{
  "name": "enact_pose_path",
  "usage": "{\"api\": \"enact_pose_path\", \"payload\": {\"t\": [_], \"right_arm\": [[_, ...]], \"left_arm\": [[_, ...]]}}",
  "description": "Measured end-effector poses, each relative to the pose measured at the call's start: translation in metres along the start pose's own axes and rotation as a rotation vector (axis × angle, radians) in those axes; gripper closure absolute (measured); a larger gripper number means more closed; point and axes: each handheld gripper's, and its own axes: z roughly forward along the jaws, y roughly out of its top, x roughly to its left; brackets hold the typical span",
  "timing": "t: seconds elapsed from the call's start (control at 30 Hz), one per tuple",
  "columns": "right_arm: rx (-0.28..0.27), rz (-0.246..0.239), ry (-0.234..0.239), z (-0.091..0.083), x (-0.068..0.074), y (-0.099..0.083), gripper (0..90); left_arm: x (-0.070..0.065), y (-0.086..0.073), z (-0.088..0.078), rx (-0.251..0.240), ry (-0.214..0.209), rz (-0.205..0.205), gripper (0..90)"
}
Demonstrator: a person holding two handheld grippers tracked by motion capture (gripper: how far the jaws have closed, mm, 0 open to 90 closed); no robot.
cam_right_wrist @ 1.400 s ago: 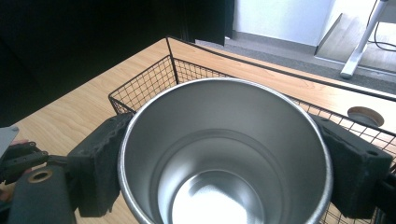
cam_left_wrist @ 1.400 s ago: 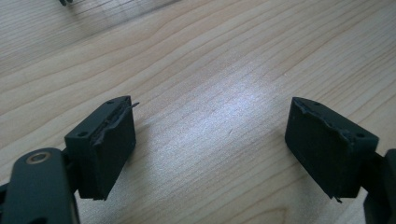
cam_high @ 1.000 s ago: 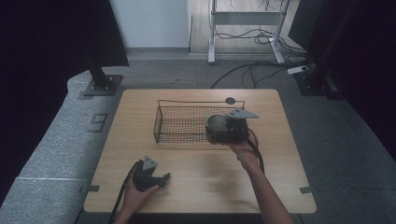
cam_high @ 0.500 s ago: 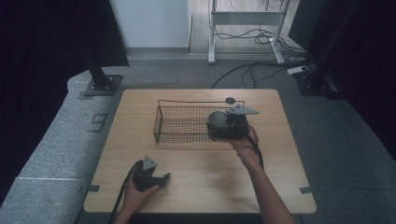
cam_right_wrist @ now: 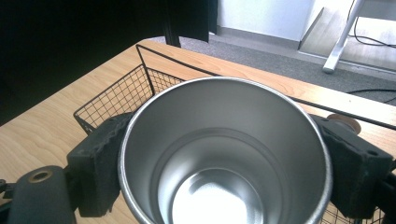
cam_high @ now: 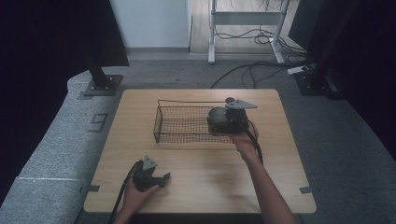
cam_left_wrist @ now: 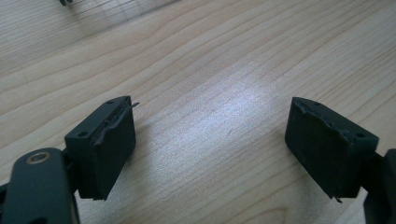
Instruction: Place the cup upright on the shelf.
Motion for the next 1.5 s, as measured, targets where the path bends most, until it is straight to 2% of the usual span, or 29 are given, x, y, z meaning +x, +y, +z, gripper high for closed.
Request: {"api": "enact_pose_path", "payload": {"t": [0.4, 0.87, 1.5], "right_arm": [[0.009, -0.007, -0.014, 0.008, -0.001, 0.009, 13.4], [0.019, 0.007, -0.028, 0.022, -0.004, 0.015, 13.4], [0.048, 0.023, -0.071, 0.043, -0.021, 0.019, 13.4]], "left_arm": [[0.0, 0.0, 0.0, -0.001, 0.0, 0.0, 16.3], [0.0, 0.0, 0.0, -0.001, -0.001, 0.0, 16.2], [0.0, 0.0, 0.0, -0.002, 0.001, 0.001, 16.1]]}}
